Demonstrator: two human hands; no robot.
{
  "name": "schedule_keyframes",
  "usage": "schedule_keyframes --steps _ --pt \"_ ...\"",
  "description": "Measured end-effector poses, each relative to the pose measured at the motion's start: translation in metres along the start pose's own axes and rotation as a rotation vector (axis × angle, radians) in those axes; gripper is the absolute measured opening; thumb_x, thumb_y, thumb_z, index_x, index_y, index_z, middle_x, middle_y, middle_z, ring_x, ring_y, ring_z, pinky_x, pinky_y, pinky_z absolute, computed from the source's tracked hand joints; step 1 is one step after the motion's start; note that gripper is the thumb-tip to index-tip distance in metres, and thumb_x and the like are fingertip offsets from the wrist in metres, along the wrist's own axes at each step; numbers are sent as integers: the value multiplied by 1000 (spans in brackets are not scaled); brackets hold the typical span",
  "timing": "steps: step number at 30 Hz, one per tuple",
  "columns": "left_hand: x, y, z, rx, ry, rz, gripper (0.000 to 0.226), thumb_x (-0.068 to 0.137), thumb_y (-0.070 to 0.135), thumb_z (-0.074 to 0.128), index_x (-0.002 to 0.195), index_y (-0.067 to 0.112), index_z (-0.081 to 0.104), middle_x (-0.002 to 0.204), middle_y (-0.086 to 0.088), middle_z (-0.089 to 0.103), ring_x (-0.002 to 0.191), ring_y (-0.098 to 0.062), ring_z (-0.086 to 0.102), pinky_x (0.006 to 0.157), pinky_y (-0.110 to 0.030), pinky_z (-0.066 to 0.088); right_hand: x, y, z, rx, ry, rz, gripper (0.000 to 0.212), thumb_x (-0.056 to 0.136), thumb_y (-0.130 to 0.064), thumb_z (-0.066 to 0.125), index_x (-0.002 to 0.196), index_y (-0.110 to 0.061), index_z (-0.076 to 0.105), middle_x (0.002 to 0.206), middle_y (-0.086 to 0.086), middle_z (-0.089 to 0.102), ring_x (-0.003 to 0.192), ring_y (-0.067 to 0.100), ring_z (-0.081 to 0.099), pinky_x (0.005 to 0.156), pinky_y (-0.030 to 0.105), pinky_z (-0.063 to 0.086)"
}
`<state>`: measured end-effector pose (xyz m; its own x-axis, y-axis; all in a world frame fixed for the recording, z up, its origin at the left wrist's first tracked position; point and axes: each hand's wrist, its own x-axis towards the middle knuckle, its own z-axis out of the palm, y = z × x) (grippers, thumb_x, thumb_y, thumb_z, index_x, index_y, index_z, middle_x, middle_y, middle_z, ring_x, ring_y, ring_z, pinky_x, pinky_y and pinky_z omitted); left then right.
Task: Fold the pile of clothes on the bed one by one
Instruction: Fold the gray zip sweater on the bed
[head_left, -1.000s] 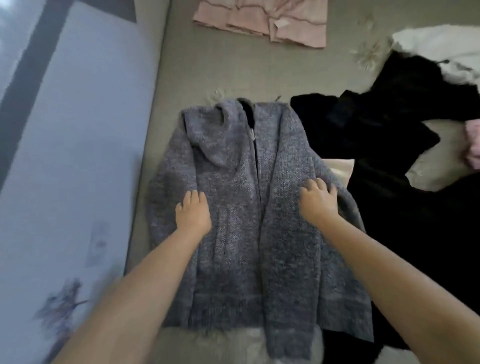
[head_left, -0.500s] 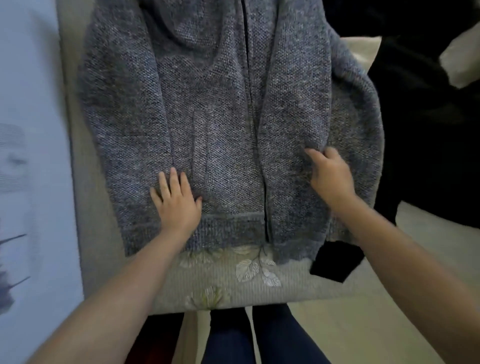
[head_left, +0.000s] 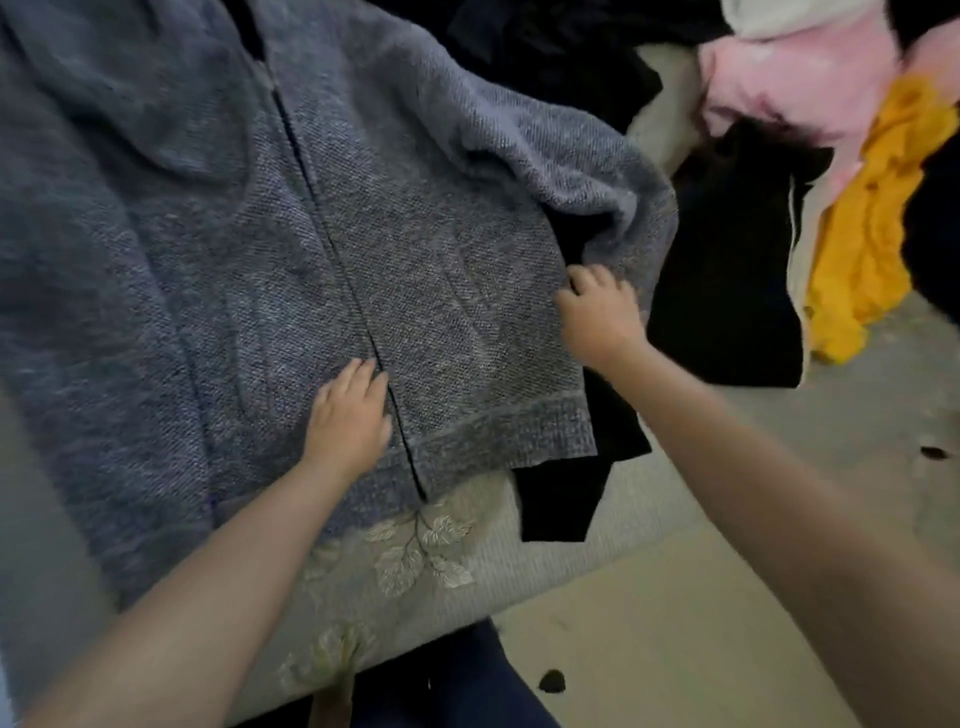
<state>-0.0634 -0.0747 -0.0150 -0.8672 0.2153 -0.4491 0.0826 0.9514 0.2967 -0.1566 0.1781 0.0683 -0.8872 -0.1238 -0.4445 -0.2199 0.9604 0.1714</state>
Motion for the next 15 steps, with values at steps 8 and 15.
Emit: schedule_keyframes --steps 8,15 --pt "-40 -9 67 184 -194 41 99 82 71 32 141 11 -20 148 -7 -29 136 -24 -29 106 -42 -19 -81 -46 124 -157 -287 -379 78 91 -42 48 147 -25 -4 155 5 -14 142 29 -11 114 47 -3" --pt "-88 -11 92 176 -237 -138 74 93 56 17 128 12 -31 139 -9 -37 125 -25 -38 103 -38 -24 -75 -60 130 -205 129 -382 56 58 -34 82 110 -19 68 114 10 66 102 30 64 83 47 51"
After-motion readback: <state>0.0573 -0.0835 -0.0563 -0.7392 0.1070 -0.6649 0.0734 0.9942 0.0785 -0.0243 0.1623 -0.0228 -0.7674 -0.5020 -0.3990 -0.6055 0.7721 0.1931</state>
